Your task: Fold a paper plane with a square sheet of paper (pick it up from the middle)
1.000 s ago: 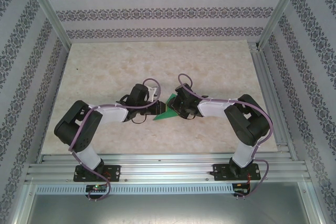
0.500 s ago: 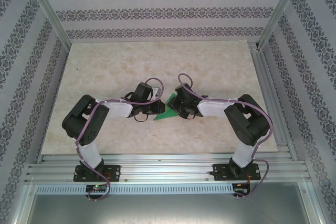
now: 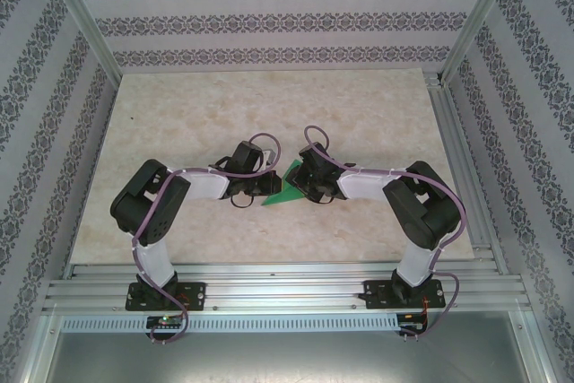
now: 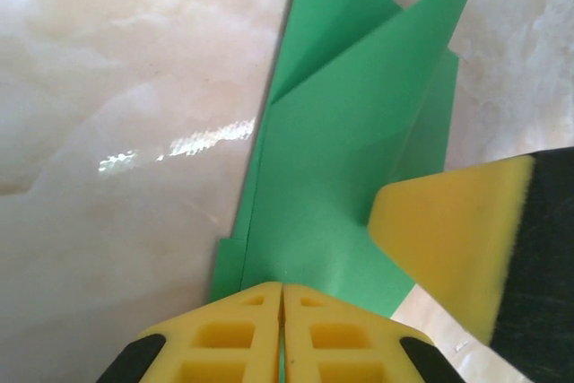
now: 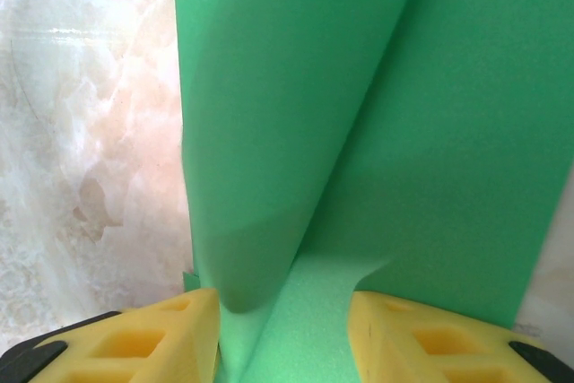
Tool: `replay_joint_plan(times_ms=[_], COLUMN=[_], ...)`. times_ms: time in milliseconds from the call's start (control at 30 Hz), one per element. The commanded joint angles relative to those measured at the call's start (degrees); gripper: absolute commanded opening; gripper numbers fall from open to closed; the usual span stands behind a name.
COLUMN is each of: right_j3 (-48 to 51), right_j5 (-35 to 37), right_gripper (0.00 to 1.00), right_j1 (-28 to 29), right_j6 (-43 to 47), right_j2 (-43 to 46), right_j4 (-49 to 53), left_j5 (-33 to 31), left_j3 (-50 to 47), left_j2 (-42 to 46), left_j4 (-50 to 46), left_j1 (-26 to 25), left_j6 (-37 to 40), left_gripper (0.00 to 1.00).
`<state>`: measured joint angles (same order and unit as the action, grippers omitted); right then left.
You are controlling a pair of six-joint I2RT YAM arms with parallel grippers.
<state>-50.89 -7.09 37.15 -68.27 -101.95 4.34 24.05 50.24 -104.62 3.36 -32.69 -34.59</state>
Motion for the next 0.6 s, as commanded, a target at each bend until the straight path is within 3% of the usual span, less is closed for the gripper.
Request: replay_joint_plan(times_ms=[0,300,567], right_j3=[2.2,1.3,1.1], right_j5=[3.8,3.6,3.6], right_gripper=[0.45,0.42,0.34], right_j1=[0.6,0.6,0.5], right_j6=[0.5,0.1,-0.3], right_j2=[-4.7,-5.6,-5.4], right_j4=[9.4,10.8,11.1], left_j5=[-1.8,-1.9,-1.3], left_j3=[1.5,2.0,2.7], left_j2=[-0.6,-1.4,-2.6], left_j4=[-2.3,-3.6,-4.7], left_j1=[-0.3,-0.3,-0.3], left_j6=[1.3,1.5,2.0], left_gripper=[0.1,0.07,0.06])
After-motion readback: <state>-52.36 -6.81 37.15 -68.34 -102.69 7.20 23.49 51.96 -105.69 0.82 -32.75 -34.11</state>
